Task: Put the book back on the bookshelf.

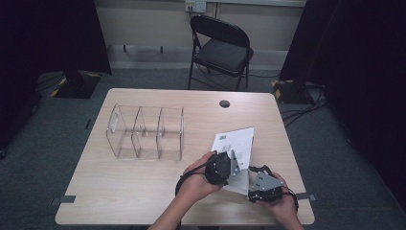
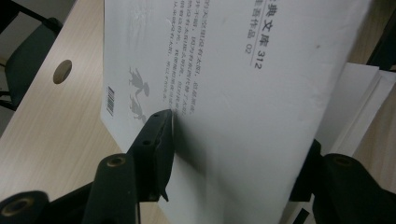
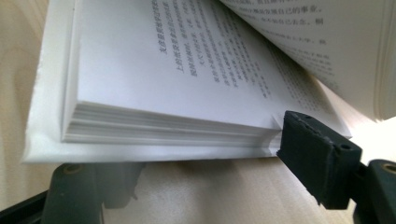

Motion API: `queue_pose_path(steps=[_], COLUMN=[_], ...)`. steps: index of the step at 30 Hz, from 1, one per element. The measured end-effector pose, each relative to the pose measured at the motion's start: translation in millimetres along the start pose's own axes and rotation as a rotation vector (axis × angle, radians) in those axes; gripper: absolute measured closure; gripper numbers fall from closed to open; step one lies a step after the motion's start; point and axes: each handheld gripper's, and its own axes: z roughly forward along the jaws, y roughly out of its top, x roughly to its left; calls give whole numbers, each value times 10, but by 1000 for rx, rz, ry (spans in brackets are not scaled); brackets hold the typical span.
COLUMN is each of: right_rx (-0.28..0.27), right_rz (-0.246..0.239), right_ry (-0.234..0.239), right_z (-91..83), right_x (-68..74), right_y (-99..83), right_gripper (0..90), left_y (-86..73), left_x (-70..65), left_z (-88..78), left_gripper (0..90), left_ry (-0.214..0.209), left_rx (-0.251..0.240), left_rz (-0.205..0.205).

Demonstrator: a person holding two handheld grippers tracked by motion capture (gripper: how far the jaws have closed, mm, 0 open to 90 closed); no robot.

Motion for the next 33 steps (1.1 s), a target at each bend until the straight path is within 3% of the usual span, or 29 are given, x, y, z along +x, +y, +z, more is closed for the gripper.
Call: queue_pose_path(steps=[6,15,22,33], right_rx=[5,10,-13,-11], right_rz=[-35,-41,-35,-82], right_ry=[-14,-27,-10,-26], right_z=[14,-4,-4,-3], right_x=[1,-13,-15,-12], right_y=[25,42,49,79], right_gripper=[248,245,243,260], left_y=[14,38,68,105], left_x=[-2,14,24,11], left_z=[-1,-11,-25,-26], left_gripper=[448,448,449,450], left_ry=[-3,-11,-15,-16], left_rx=[9,12,33,45], left_rz=[-2,-11,-3,-13])
